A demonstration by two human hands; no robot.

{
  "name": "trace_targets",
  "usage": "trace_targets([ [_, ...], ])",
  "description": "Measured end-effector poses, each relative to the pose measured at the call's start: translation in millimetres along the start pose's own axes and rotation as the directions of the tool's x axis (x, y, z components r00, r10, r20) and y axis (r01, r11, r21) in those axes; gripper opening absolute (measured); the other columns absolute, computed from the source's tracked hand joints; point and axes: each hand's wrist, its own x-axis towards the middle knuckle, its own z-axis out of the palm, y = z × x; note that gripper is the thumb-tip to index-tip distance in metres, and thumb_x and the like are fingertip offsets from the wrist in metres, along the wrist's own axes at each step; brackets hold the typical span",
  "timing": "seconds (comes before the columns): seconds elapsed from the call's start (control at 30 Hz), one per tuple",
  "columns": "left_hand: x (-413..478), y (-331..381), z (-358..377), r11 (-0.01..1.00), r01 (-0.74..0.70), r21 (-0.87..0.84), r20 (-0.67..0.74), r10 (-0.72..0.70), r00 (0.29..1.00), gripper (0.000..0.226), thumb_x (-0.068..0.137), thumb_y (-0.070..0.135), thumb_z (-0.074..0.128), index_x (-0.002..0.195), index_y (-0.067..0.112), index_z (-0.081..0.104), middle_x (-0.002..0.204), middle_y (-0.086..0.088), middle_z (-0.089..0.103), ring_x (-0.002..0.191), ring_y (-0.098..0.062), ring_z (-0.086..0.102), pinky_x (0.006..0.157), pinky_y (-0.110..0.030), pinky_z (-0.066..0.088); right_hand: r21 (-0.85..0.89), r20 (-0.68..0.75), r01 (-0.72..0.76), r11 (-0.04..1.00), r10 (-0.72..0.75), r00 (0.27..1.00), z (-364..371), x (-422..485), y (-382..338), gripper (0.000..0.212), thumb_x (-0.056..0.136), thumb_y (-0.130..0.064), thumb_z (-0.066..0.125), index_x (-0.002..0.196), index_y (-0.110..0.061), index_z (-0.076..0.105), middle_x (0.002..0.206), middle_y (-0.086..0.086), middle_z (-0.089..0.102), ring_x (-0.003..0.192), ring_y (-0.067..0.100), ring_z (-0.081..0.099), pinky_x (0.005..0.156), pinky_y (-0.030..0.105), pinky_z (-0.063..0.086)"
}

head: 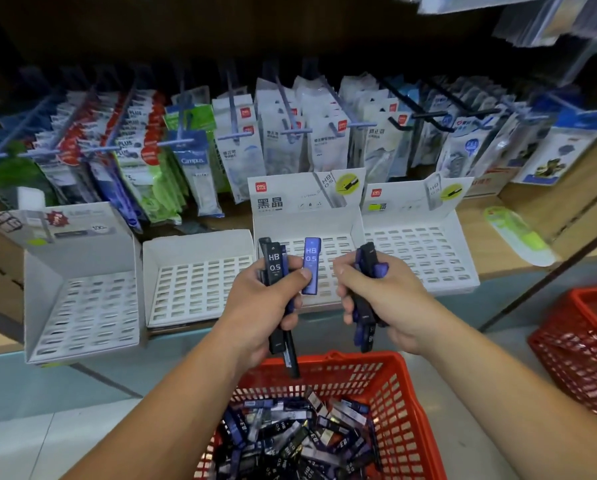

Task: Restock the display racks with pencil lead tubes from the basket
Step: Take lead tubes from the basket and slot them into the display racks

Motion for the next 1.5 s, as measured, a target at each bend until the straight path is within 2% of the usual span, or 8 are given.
trace_targets([
  [0.1,-2.4,-4.8,0.3,0.997,-0.017,0.078,0.039,0.014,0.999,0.018,0.091,0.008,0.077,0.107,0.009,0.069,0.068,-0.008,0.058,0.059,-0.019,0.050,0.046,-0.030,0.033,0.035,-0.039,0.055,0.998,-0.054,0.998,-3.0,1.7,0.5,0.005,0.098,-0.014,0.068,0.098,-0.009,0.070,0.076,0.012,0.062,0.060,0.025,0.054,0.059,0.038,0.052],
  [0.27,-13.1,-12.2,11.9,0.988,-0.016,0.156,0.110,-0.001,0.994,0.014,0.089,0.012,0.079,0.101,0.013,0.072,0.072,-0.010,0.058,0.058,-0.018,0.049,0.047,-0.029,0.035,-0.071,-0.058,0.087,0.994,-0.091,0.994,-7.2,-1.4,1.5,0.010,0.097,-0.015,0.070,0.106,-0.014,0.068,0.063,0.017,0.058,0.053,0.024,0.052,0.052,0.034,0.049],
  [0.43,-19.5,-14.6,24.5,0.984,-0.020,0.178,0.105,0.001,0.994,0.015,0.089,0.014,0.080,0.101,0.014,0.071,0.068,-0.006,0.058,0.058,-0.019,0.049,0.046,-0.029,0.035,-0.097,-0.031,0.067,0.993,-0.071,0.997,-23.0,-7.7,4.4,0.018,0.093,-0.013,0.075,0.110,-0.014,0.071,0.062,0.015,0.059,0.053,0.024,0.052,0.054,0.034,0.049],
  [0.73,-37.2,-10.1,54.5,0.973,-0.042,0.227,0.070,0.026,0.997,0.013,0.090,0.014,0.078,0.100,0.015,0.070,0.066,-0.001,0.059,0.060,-0.019,0.050,0.046,-0.028,0.036,-0.058,-0.214,0.126,0.990,-0.135,0.967,-42.2,-29.2,1.8,0.012,0.094,-0.009,0.071,0.104,-0.016,0.070,0.059,0.005,0.059,0.052,0.020,0.051,0.049,0.027,0.048],
  [0.93,-65.0,-7.0,73.7,0.909,-0.131,0.396,0.075,0.110,0.991,0.009,0.088,0.016,0.079,0.094,0.016,0.072,0.064,0.000,0.058,0.058,-0.018,0.052,0.051,-0.028,0.042,0.001,-0.221,0.186,0.983,-0.181,0.958,-56.2,-52.5,-5.4,0.014,0.094,-0.006,0.071,0.104,-0.016,0.069,0.058,0.005,0.058,0.051,0.020,0.049,0.048,0.026,0.047],
  [1.1,-81.5,4.0,98.3,0.855,-0.165,0.491,0.088,0.140,0.986,0.013,0.087,0.012,0.079,0.094,0.009,0.069,0.060,0.000,0.055,0.055,-0.017,0.050,0.043,-0.022,0.036,0.012,-0.345,0.254,0.967,-0.235,0.909,-73.5,-65.8,-0.8,0.019,0.091,-0.006,0.073,0.097,-0.023,0.068,0.065,-0.003,0.062,0.052,0.023,0.048,0.054,0.034,0.045],
  [1.3,-53.7,14.5,122.4,0.810,-0.130,0.573,0.024,0.141,0.990,0.012,0.086,0.004,0.075,0.088,0.010,0.064,0.060,-0.004,0.050,0.055,-0.020,0.047,0.040,-0.021,0.030,-0.027,-0.421,0.291,0.956,-0.275,0.864,-86.4,-72.2,2.4,0.021,0.089,-0.007,0.073,0.089,-0.027,0.066,0.062,-0.018,0.063,0.056,0.010,0.054,0.069,0.033,0.046],
  [1.5,-7.4,-5.4,103.3,0.718,-0.116,0.686,-0.057,0.212,0.976,0.029,0.081,0.020,0.083,0.072,0.015,0.056,0.060,-0.003,0.050,0.055,-0.023,0.046,0.053,-0.032,0.038,-0.055,-0.421,0.309,0.950,-0.302,0.855,-95.2,-65.1,3.4,0.014,0.091,-0.007,0.072,0.093,-0.020,0.067,0.065,-0.018,0.064,0.055,0.003,0.055,0.069,0.032,0.048],
])
